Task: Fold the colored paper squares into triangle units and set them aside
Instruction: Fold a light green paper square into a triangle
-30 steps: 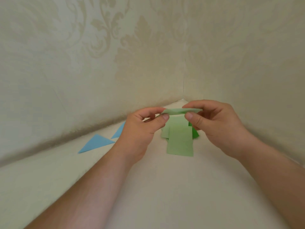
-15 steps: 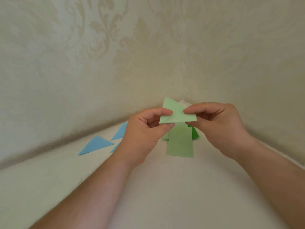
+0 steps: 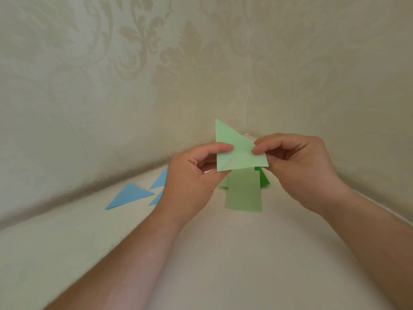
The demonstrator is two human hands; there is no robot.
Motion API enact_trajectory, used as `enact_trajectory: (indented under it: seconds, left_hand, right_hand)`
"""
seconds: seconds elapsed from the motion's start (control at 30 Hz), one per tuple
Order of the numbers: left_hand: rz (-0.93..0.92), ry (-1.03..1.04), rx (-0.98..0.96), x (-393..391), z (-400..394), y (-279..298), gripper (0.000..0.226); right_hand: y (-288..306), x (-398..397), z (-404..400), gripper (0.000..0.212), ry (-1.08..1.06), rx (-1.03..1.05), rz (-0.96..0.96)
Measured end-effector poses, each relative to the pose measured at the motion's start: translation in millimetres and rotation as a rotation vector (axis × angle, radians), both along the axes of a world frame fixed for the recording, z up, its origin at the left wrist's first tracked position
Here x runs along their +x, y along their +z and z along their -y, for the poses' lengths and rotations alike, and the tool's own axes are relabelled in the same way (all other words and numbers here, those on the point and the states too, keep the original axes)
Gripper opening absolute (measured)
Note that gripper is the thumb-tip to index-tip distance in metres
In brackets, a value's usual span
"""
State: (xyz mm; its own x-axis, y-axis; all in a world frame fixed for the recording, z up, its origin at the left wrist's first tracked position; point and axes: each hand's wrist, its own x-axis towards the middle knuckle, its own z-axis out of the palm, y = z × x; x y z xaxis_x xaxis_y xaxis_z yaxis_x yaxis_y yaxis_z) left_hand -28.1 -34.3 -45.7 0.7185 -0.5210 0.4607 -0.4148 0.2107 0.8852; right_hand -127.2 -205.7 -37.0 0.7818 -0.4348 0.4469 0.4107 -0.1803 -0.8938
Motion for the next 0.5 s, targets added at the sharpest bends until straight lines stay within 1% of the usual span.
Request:
enact_trajectory:
  seconds: [0.13,0.23,0.27,0.37,0.43,0.5]
  left_hand:
    - [-0.062,0.009,-0.044,-3.9,1.9,2.5,0.029]
    - [-0.122,-0.006,-0.074,-4.9,3.2,2.7,0.027]
    - [-0.132,-0.004,-0.077,-4.8,3.6,2.8,0.027]
    - [-0.151,0.008,-0.071,-4.7,4.1,3.4,0.021]
    - [-0.152,0.006,-0.057,-5.5,3.2,4.7,0.016]
    - [-0.159,0.013,-0.037,-6.3,2.6,5.3,0.017]
  right_hand:
    - [1.1,0.8,-1.5,0.052,-0.028,0.000,-0.011]
    - [1.7,0.7,-0.4,0.051,-0.046,-0.014,-0.033]
    - [2.2,0.2,-0.5,0.044,-0.048,-0.013,-0.035]
    - [4.9,-3.1,-2.7,0.013,-0.013,0.019,-0.035]
    - [5.6,-3.8,-2.7,0.008,-0.020,0.016,-0.053]
    - [6.4,-3.7,-2.7,0.006,-0.041,0.026,-0.061]
